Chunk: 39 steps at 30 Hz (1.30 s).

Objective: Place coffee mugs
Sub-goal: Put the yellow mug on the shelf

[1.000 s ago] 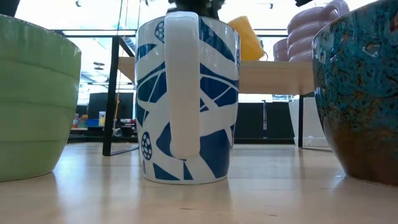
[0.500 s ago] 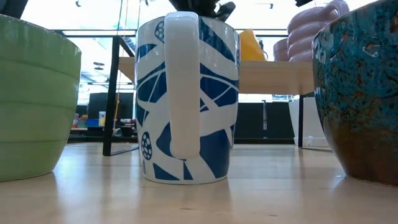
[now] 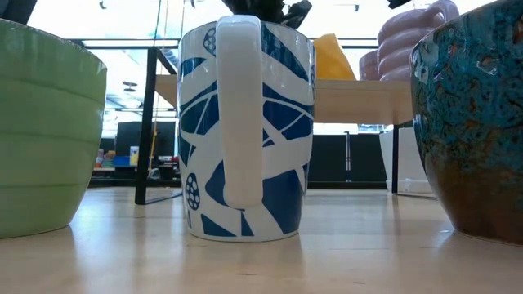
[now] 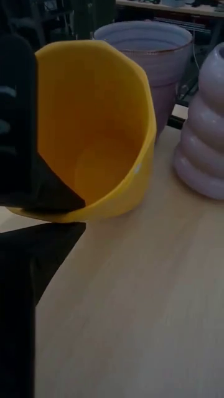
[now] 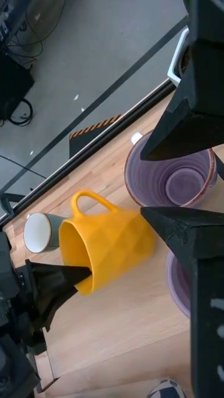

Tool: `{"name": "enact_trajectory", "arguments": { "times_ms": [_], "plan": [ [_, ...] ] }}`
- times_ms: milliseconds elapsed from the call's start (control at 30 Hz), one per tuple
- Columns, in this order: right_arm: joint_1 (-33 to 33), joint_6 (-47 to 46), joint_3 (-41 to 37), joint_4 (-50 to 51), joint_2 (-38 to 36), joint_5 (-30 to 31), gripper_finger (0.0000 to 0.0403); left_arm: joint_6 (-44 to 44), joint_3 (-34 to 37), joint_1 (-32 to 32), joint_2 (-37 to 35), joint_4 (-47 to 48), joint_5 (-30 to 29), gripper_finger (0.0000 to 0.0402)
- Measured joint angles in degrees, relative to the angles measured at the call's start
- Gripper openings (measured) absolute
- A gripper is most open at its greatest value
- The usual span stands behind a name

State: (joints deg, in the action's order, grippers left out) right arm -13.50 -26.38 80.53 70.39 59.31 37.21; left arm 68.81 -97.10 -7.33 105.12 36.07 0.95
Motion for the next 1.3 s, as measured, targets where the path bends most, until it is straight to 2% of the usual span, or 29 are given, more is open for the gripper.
{"name": "enact_trajectory", "arguments": {
  "times_ms": [333, 767, 933, 1167, 1300],
  "plan": [
    [0.00, -0.21, 0.00, 0.00, 0.00, 0.09, 0.0135, 0.86, -0.04, 0.00, -0.02, -2.69, -0.24, 0.0100],
    [0.00, -0.21, 0.00, 0.00, 0.00, 0.22, 0.0135, 0.65, -0.04, 0.04, -0.09, -6.91, -0.24, 0.0143],
    [0.00, -0.21, 0.00, 0.00, 0.00, 0.19, 0.0135, 1.55, -0.04, 0.09, -0.10, -7.27, -1.14, 0.0149],
    [0.00, -0.39, 0.00, -0.02, 0.00, 0.19, 0.0135, 9.17, -0.04, -0.24, 0.61, -8.25, -1.60, 0.0149],
    [0.00, -0.41, 0.00, -0.04, 0.00, 0.19, 0.0135, 10.27, -0.10, -0.26, 1.75, -9.33, -1.56, 0.0149]
  ]
}}
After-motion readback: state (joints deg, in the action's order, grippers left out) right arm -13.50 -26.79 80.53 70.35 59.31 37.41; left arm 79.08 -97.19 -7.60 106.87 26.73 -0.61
